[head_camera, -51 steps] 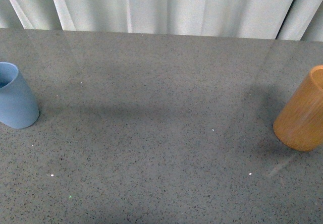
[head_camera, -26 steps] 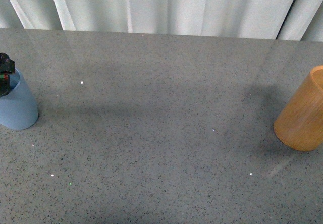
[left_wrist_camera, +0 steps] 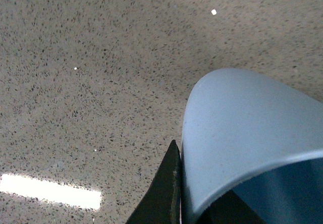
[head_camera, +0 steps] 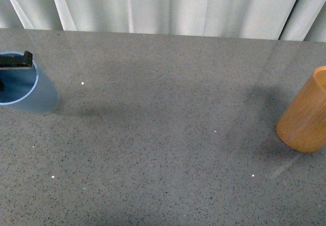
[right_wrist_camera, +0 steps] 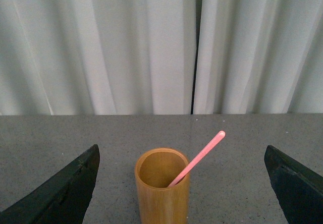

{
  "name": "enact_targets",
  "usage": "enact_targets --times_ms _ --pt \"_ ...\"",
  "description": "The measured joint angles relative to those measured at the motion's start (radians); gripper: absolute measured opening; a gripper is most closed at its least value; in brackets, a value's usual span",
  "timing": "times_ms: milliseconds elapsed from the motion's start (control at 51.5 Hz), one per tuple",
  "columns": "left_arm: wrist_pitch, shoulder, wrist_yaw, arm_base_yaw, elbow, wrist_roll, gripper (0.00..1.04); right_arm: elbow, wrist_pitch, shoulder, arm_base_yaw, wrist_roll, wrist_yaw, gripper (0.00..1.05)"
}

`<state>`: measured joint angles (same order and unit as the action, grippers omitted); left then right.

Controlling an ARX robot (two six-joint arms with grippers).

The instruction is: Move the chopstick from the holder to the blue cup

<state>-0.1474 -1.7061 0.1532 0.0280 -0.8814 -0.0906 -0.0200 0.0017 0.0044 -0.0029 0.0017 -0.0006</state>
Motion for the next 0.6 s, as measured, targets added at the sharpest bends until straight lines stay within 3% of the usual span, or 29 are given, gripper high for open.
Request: enact_targets --times_ms 136,389,602 --pt "-0.056 0.082 -0.022 0.075 -0.019 -0.009 0.03 0.0 0.0 0.0 0.0 0.0 0.0 0.95" --pt "-0.123 0.142 -0.061 0.397 -0.056 -0.094 0.03 0.0 0.0 0.0 0.0 0.0 0.0 0.95" --pt "-0.093 0.057 -0.04 0.553 -0.056 -0.149 0.03 0.0 0.0 0.0 0.0 0.0 0.0 0.95"
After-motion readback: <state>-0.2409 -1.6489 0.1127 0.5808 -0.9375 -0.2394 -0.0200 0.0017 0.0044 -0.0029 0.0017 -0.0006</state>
